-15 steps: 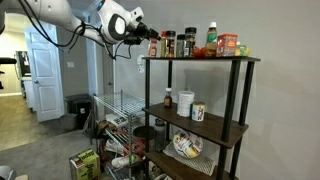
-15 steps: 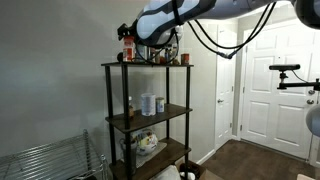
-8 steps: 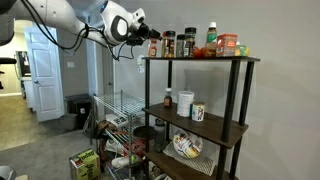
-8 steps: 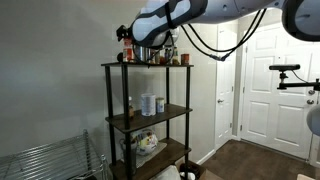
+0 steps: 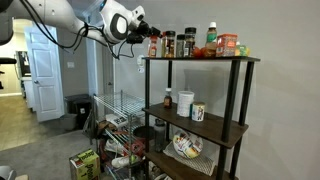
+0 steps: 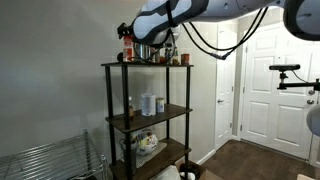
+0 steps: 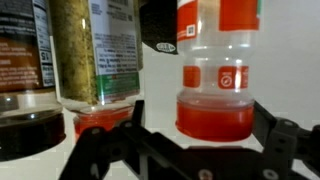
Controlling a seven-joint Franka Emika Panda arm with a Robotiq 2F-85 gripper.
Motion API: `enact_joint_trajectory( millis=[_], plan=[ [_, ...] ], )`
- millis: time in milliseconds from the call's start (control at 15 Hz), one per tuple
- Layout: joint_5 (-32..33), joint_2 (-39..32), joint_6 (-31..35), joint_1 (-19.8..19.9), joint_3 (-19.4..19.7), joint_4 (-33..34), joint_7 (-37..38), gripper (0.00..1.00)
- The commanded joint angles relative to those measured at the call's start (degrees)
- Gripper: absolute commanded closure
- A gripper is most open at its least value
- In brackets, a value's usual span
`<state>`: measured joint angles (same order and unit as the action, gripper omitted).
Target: Move the spice bottle on the far left and place it on the second shelf from the top
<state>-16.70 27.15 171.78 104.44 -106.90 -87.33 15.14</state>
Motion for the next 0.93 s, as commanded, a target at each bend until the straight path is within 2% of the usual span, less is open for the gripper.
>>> enact_joint_trajectory(
  millis=[0, 467, 867],
  plan=[
    [0.55, -2.27, 0.09, -4.51, 2.65, -2.9, -2.26, 0.0],
    [1.78, -3.13, 0.44, -13.26, 8.86, -6.84, -2.43, 0.0],
    [2.11, -2.72, 0.26, -15.48, 10.96, -8.24, -1.82, 0.0]
  ],
)
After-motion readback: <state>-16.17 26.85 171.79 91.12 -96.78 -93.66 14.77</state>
